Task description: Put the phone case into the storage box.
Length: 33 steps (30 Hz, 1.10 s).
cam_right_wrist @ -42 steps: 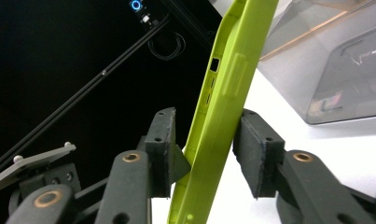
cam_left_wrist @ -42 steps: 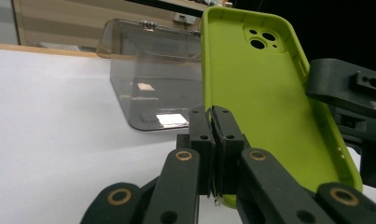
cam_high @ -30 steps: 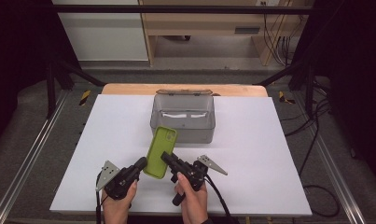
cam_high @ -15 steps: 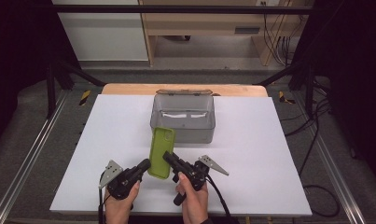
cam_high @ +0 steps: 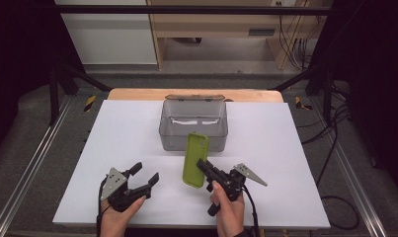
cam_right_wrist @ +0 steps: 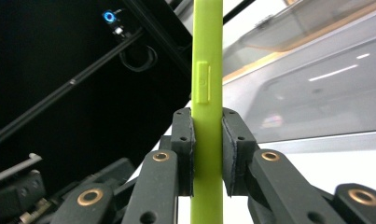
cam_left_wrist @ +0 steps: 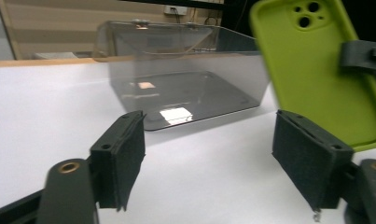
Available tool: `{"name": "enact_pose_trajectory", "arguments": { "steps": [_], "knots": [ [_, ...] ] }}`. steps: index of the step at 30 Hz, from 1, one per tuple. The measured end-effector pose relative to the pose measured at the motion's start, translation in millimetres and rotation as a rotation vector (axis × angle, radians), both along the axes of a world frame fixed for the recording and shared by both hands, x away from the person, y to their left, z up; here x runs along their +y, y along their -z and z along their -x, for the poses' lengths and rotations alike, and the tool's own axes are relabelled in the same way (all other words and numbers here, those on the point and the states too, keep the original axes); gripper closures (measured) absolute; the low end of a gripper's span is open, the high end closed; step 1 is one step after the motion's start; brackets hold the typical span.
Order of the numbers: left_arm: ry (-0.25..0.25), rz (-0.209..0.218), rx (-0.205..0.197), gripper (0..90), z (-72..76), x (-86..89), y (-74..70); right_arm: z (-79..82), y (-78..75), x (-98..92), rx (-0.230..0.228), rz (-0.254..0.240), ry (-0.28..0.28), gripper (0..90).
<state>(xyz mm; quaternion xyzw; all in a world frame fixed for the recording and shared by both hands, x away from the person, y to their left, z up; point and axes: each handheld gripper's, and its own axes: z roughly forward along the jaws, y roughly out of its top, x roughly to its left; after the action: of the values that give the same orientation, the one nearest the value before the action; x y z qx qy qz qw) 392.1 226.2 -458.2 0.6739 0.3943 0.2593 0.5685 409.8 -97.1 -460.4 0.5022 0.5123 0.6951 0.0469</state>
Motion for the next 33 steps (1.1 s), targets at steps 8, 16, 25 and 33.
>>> {"name": "enact_pose_trajectory", "arguments": {
  "steps": [8, 16, 25, 33],
  "knots": [
    [-0.026, -0.014, -0.078, 5.7, 13.0, 41.5, -9.9, 6.9, -4.2, -48.1, 0.001, 0.097, 0.045, 77.2],
    [-0.06, -0.022, -0.043, 2.1, 10.8, 55.5, -2.7, 6.4, -13.7, -104.0, 0.025, 0.156, 0.134, 77.2],
    [-0.064, -0.017, -0.032, 2.4, 9.7, 55.4, -0.1, -3.4, -25.8, -125.0, 0.044, 0.173, 0.177, 77.2],
    [-0.076, -0.016, -0.04, 2.2, 9.9, 58.6, -0.6, -24.0, -55.1, -125.0, 0.048, 0.177, 0.185, 77.2]
  ]
}}
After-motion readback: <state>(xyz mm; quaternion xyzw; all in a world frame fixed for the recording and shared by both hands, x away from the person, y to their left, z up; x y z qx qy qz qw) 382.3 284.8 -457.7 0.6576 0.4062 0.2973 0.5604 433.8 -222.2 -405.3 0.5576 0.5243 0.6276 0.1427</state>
